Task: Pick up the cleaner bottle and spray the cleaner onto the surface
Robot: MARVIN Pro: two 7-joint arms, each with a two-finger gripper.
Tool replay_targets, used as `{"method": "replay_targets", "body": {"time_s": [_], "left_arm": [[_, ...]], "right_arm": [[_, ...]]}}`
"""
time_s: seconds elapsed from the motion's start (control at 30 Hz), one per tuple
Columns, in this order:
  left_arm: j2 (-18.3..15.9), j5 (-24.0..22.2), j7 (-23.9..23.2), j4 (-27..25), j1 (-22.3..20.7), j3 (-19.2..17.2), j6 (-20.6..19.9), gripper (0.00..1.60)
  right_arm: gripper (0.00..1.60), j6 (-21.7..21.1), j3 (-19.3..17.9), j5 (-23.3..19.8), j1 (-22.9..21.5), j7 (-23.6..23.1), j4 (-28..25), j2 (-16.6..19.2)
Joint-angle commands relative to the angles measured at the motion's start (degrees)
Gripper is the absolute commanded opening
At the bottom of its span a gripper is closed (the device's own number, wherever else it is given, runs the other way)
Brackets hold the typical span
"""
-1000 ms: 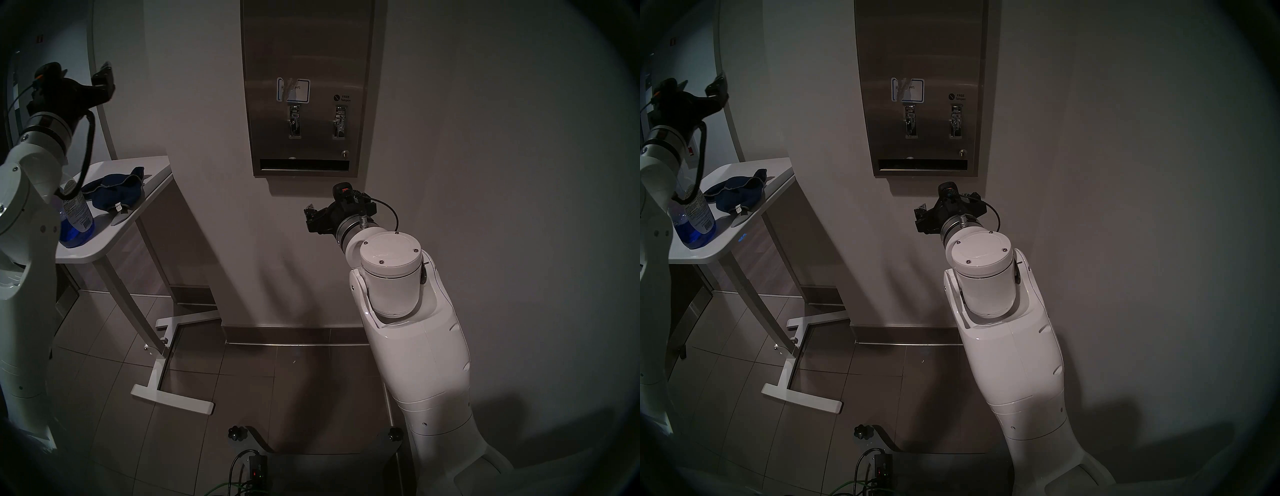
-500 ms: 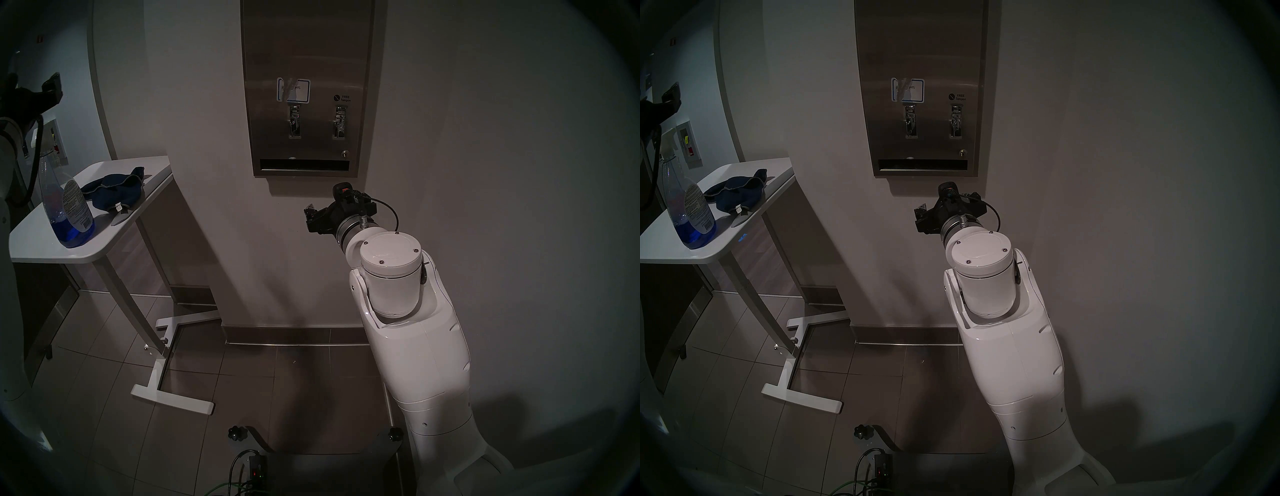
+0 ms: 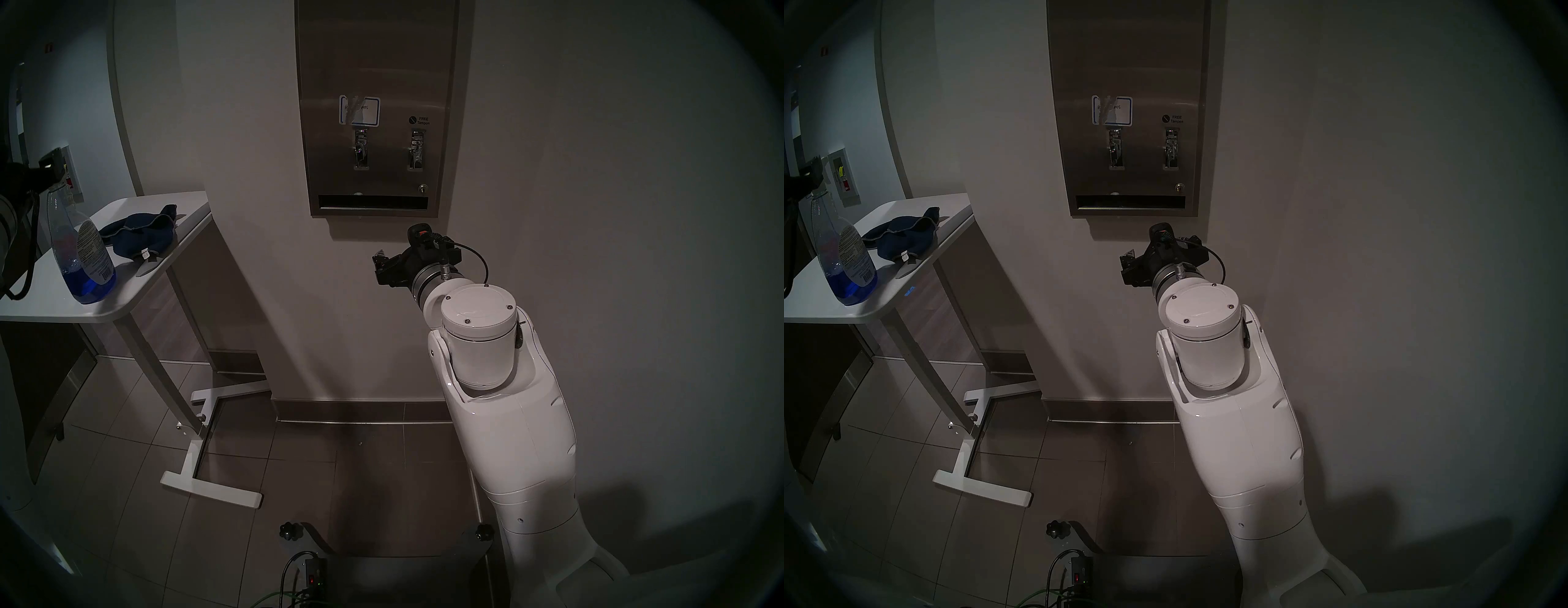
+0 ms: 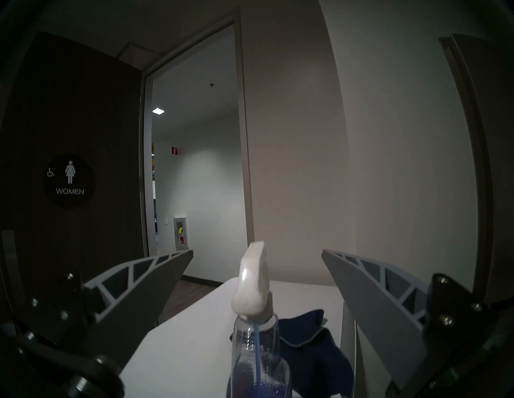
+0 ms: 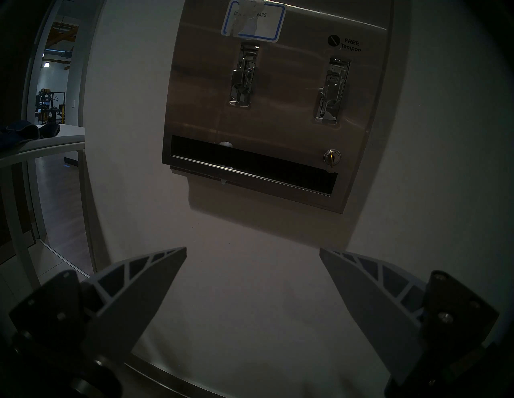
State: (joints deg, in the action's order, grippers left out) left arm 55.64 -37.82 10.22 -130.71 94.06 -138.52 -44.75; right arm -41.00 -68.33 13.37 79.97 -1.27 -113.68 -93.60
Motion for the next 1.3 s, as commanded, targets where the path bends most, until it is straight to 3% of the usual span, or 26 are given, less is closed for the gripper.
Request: {"method": "replay_targets", "body": {"time_s": [0.0,0.63,1.27], "left_arm": [[0.5,0.4,-2.1,0.6,1.6,-0.9,2.3,1.60],[-0.1,3.9,-3.2,8.3,0.9,5.7,7.9,1.60],[-2.4,5.7,-2.1,12.9,-2.6,8.5,10.5,1.60]], "right_arm": [[1.60,0.3,-0.1,0.2,-1.3,0.0,-2.0,-0.1],[1.60,0.3,-0.1,0.2,-1.3,0.0,-2.0,-0.1],[1.60,0.3,-0.1,0.1,-1.3,0.0,-2.0,-0.1]]}}
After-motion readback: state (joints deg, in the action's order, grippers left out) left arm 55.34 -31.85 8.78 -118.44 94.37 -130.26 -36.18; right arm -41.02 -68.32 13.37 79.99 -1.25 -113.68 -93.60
